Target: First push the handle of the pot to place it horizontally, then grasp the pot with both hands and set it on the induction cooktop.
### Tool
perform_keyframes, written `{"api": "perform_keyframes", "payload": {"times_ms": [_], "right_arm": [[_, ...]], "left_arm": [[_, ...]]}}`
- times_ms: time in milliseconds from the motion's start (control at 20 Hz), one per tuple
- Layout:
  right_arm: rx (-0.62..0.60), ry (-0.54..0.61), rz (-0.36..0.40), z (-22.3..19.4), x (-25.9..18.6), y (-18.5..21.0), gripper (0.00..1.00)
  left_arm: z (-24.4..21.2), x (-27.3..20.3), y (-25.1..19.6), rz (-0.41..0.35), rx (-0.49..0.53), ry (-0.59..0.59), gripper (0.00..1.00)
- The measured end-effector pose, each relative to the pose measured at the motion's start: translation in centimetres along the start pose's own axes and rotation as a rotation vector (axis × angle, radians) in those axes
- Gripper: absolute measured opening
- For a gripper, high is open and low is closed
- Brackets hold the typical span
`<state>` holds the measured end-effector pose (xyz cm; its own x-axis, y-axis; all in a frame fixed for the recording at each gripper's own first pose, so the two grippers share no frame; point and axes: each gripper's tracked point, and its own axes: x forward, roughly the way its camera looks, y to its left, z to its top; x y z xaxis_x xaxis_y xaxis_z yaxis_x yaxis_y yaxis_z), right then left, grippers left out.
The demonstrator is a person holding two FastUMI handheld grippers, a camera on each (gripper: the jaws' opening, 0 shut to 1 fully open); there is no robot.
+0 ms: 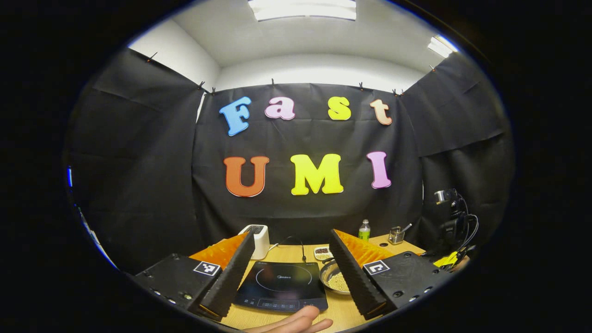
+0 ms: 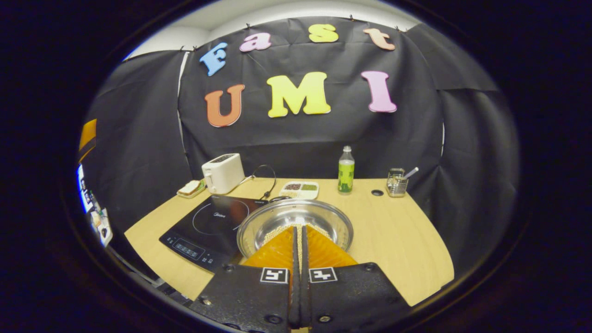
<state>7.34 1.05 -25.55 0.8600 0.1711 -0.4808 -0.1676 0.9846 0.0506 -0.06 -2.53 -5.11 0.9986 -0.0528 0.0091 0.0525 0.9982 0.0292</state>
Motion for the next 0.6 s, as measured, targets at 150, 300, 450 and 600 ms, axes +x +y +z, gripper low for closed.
{"api": "perform_keyframes", "payload": {"times_ms": [150, 300, 450, 600], "right_arm": [[-0.009, 0.040, 0.013, -2.4, 0.7, 0.2, 0.04], [-0.010, 0.087, 0.054, -5.1, 1.3, 1.4, 0.04], [-0.032, 0.109, 0.041, -6.8, 2.1, 1.1, 0.04], [-0.020, 0.114, 0.023, -8.4, 2.8, 0.5, 0.04]], "left_arm": [[-0.1, -0.1, 0.0, 0.018, 0.027, -0.004, 0.96], [0.6, -0.5, -1.0, -0.001, 0.028, -0.027, 0.96], [0.2, -0.9, -1.1, 0.002, -0.001, -0.016, 0.96], [0.5, -1.3, -1.4, 0.008, -0.018, -0.028, 0.96]]}}
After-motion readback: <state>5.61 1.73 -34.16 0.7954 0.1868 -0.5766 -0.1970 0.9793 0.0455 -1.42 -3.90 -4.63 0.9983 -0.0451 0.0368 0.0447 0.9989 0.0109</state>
